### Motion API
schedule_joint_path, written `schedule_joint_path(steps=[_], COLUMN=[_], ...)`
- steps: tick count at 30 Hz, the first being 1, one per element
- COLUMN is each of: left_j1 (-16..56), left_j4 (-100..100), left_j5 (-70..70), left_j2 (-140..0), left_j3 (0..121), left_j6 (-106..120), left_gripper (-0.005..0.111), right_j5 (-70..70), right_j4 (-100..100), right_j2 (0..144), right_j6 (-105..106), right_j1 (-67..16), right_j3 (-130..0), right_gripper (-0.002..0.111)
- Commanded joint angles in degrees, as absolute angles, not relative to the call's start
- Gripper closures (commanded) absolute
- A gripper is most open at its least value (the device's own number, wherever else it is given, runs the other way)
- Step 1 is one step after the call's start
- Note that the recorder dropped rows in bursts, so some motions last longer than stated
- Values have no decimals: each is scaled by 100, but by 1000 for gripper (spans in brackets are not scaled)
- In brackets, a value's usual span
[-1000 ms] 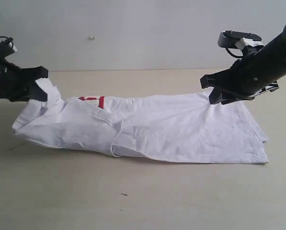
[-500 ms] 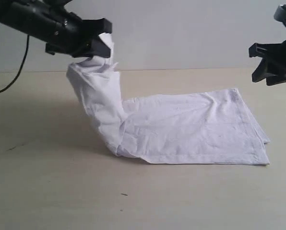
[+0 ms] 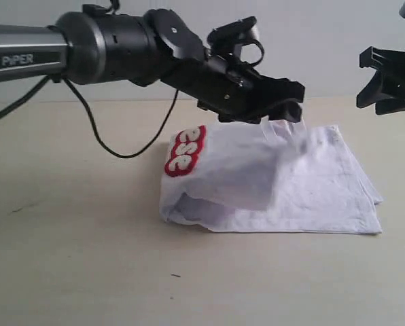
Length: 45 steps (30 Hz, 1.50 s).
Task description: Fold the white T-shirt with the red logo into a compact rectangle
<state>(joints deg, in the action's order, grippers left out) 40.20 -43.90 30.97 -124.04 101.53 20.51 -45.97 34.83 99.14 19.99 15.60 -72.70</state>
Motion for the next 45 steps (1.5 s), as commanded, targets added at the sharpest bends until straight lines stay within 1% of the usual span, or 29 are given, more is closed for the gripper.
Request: schedule_joint_path(steps=[1, 2, 5, 8, 9, 11, 12, 14, 20, 21, 26, 30, 33, 35, 37, 41, 42, 43, 44, 45], left_j1=[4115, 4080, 3829, 3555, 3475, 3437, 3395, 3269, 2949, 2903, 2719, 2641, 2641, 2628, 2630, 2630, 2630, 2630, 2630, 2630], left_j4=[-4357, -4309, -4046, -3085, -2444, -1603, -1413, -1389, -1401, -1401, -1401, -1401, -1411, -1411, -1411, -1400, -1400, -1400, -1400, -1400], left_j5=[3029, 3122, 3551, 4132, 4319, 4249, 4135, 3845, 3568, 3553, 3338, 3069, 3035, 3035, 3008, 2961, 2957, 2969, 3016, 3041], left_j2=[-12465, -12405, -12080, -11845, -11696, -11400, -11182, -10852, -10464, -10453, -10453, -10453, -10453, -10453, -10453, -10453, -10453, -10453, -10453, -10453], left_j3=[10531, 10616, 10657, 10657, 10629, 10338, 10125, 9701, 8982, 8912, 8647, 8445, 8356, 8353, 8353, 8353, 8353, 8353, 8353, 8353], left_j6=[2060, 2049, 1940, 1280, 926, 558, 544, 544, 657, 713, 748, 773, 866, 866, 894, 894, 894, 894, 894, 894], left_gripper=[32, 36, 44, 54, 61, 70, 72, 71, 71, 71, 71, 72, 72, 72, 72, 72, 72, 72, 72, 72], right_j5=[-4724, -4818, -5030, -4851, -4840, -5028, -5071, -4776, -3788, -3632, -3144, -3128, -3178, -3178, -3178, -3285, -3379, -3552, -3621, -3621], right_j4=[3645, 3645, 3827, 3820, 3687, 3635, 3692, 3843, 4502, 4502, 4019, 4011, 4036, 4040, 4027, 4052, 4080, 4080, 4096, 4108], right_j2=[9877, 9877, 9899, 10072, 10240, 10681, 10923, 11287, 11684, 11712, 11736, 11818, 11998, 12039, 11931, 11716, 11716, 11789, 11906, 11958], right_j6=[2153, 2153, 2391, 2584, 2584, 2544, 2544, 2699, 3322, 3293, 2815, 2736, 2736, 2800, 2843, 2993, 3118, 3150, 3150, 3150], right_j1=[1564, 1564, 1503, 1465, 1465, 1465, 1396, 1203, 695, 695, 742, 729, 695, 695, 695, 695, 695, 695, 695, 695], right_j3=[-7296, -7296, -7225, -6859, -6784, -6769, -6780, -6780, -6780, -6780, -6780, -6792, -6792, -6792, -6792, -6792, -6792, -6792, -6792, -6792], right_gripper=[70, 70, 70, 70, 70, 70, 70, 70, 70, 69, 57, 56, 57, 60, 72, 86, 86, 82, 75, 72])
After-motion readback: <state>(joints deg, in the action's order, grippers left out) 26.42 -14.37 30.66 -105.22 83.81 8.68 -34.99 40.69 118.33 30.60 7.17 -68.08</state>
